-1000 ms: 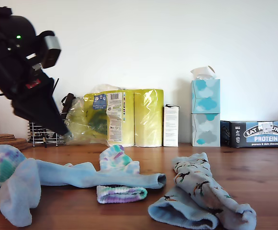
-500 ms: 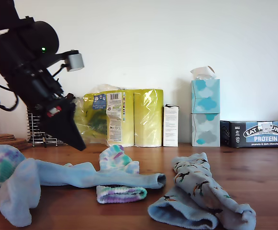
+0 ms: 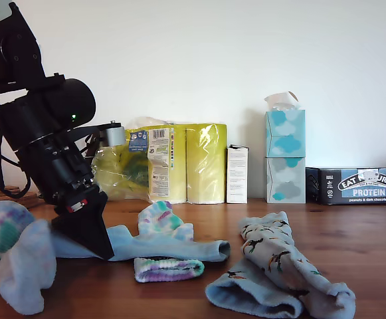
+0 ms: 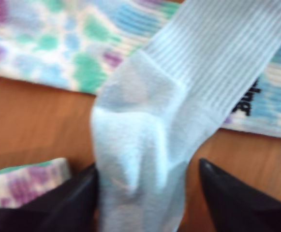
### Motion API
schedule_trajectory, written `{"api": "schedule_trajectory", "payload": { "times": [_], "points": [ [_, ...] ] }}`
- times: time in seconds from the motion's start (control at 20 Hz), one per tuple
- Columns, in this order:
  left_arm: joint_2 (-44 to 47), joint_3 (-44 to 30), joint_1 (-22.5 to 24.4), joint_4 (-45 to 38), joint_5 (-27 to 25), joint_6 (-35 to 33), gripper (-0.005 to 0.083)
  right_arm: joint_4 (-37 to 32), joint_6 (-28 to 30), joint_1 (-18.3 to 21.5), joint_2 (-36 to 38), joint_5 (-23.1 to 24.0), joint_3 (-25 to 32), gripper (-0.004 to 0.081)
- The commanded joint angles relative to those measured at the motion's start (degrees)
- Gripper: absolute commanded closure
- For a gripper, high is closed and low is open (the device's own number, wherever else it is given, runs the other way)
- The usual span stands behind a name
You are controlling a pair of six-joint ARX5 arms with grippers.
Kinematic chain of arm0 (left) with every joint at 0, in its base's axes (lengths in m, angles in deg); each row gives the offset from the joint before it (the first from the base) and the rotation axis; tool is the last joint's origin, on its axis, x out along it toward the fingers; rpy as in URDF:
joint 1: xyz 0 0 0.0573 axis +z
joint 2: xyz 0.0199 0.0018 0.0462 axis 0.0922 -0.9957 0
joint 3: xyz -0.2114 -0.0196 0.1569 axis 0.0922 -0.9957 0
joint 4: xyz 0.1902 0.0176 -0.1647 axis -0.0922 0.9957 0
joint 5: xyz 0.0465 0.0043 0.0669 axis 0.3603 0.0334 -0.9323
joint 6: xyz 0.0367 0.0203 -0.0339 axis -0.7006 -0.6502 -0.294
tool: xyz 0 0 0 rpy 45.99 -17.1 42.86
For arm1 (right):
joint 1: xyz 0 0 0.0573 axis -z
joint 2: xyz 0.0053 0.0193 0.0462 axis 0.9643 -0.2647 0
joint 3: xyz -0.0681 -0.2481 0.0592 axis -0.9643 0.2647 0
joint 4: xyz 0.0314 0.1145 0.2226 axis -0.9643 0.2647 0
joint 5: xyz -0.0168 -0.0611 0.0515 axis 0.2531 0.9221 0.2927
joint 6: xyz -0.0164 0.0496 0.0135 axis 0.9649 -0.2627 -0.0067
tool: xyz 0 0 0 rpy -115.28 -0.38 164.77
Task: Pair up the socks based on colour and pattern, by placing each sock on top of its pair
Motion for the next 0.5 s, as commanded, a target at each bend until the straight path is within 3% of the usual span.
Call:
{"api": "schedule_trajectory", "payload": {
  "times": [0.0,0.2,0.45],
  "points": [
    [0.0,-1.0,-0.4,0.8,0.0,0.3,0.0809,-0.4,0.1,0.4,0.0,-0.2,0.8,0.0783],
    [2.3,-0.6,-0.8,4.2,-2.2,1.4,0.0794,-0.4,0.9,0.4,0.0,-0.2,0.8,0.0783],
    [12.6,0.0,-0.8,9.8,-6.9,3.7,0.0794,-0.2,0.9,0.4,0.0,-0.2,0.8,0.0783]
  ]
}}
